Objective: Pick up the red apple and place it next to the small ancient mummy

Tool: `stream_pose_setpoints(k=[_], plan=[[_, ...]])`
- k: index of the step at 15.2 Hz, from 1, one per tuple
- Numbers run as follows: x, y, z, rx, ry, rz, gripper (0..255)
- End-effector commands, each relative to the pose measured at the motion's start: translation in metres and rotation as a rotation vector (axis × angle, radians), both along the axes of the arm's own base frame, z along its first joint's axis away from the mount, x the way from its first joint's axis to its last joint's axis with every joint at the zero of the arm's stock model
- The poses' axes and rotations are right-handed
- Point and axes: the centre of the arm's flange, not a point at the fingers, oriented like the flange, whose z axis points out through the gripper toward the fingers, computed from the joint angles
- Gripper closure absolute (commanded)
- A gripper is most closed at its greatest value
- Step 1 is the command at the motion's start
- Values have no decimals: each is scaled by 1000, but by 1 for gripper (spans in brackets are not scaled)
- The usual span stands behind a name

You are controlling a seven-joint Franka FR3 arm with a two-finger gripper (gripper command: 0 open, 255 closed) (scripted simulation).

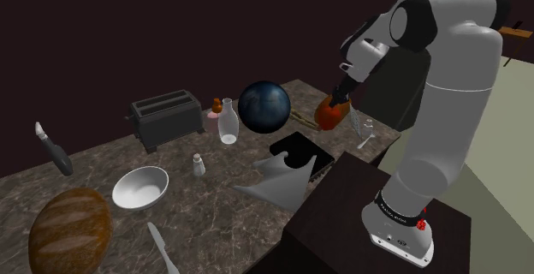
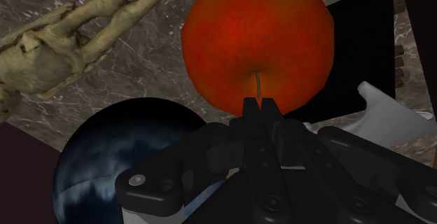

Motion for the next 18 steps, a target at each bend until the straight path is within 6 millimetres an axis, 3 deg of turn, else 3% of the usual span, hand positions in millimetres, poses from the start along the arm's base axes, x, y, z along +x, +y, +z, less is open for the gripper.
stream_pose_setpoints(k=[1, 15, 18], plan=[[-1, 0, -11, 0, -1, 0, 255], [-1, 0, -88, 0, -1, 0, 255], [-1, 0, -88, 0, -1, 0, 255]])
